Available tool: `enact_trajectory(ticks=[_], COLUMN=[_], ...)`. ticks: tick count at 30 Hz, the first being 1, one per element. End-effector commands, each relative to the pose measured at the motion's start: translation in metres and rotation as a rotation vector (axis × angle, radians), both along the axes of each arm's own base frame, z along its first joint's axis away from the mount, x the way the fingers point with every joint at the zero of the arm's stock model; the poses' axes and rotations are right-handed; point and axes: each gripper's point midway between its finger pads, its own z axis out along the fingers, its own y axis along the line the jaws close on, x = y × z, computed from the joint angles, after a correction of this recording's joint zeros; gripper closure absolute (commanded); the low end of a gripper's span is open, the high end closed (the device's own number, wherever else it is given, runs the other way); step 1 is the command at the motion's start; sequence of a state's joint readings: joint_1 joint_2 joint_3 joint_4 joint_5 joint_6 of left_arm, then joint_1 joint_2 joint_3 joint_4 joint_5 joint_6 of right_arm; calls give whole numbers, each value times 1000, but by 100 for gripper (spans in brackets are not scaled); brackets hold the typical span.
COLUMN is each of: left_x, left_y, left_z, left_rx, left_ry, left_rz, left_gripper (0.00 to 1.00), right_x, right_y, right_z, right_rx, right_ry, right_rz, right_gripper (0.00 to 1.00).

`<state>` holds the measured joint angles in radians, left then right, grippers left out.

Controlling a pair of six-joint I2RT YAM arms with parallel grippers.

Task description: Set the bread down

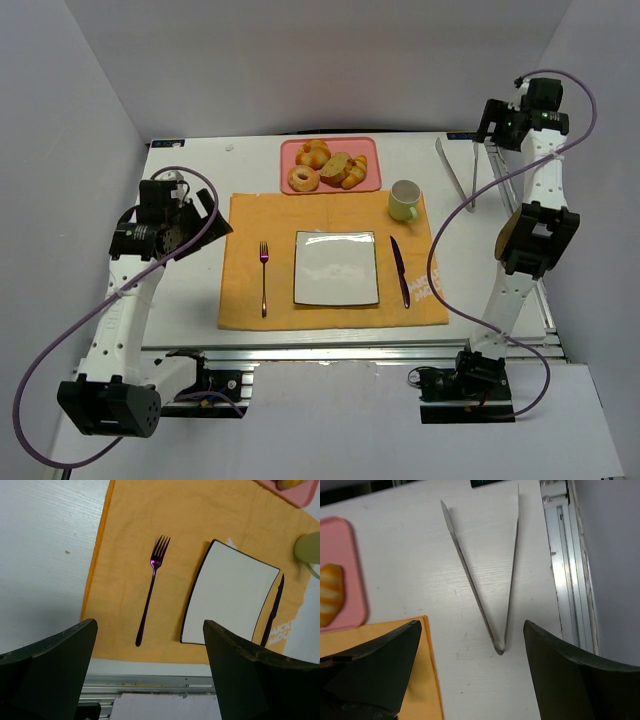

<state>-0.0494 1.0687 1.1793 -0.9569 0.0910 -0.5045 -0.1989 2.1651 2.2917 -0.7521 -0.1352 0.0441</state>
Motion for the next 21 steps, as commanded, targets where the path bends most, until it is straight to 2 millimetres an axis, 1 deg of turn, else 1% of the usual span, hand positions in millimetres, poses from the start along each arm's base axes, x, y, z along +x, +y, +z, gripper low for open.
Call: enact_trajectory(ticks=[1, 3, 4, 7, 8, 11, 12, 13, 14, 15, 17, 18, 20, 21], left_x=[-5, -5, -5, -5, -5, -6, -5, -5, -3, -2, -1, 0, 0, 0], left_y=[-8, -12, -13, -14, -16, -18, -18, -19, -19, -19, -18, -18, -16, -16], left_z=[-5, -10, -16, -25, -31, -42, -45, -47, -46, -47, -48, -49, -50, -50], left_rx=[-24, -46, -50, -46, -48, -55, -57, -59, -60, -58, -51, -48, -40, -37], left_ry=[56, 74, 93, 127, 145, 173, 184, 190, 188, 192, 198, 200, 207, 207], left_rz=[-41, -45, -44, -54, -60, -62, -61, -64, -65, -62, -62, -63, -58, -57], left_gripper=[2, 2, 2, 2, 2, 2, 2, 2, 2, 2, 2, 2, 2, 2], right_x=[0, 0, 0, -1, -4, -7, -9, -9, -7, -7, -3, 0, 5, 7], right_y=[3, 2, 1, 0, 0, -3, -6, -7, -8, -7, -5, -4, -2, -3], right_z=[-6, -34, -50, -72, -86, -103, -113, -119, -120, -129, -134, -143, -147, -155], right_rx=[-14, -26, -30, -55, -54, -92, -96, -100, -103, -96, -84, -79, -84, -82], right_ry=[-1, 45, 67, 92, 116, 139, 159, 166, 159, 169, 167, 176, 174, 182], right_rz=[98, 127, 135, 158, 165, 172, 166, 161, 160, 165, 169, 169, 165, 163], right_gripper=[11, 11, 11, 11, 11, 11, 11, 11, 11, 11, 11, 11, 11, 11])
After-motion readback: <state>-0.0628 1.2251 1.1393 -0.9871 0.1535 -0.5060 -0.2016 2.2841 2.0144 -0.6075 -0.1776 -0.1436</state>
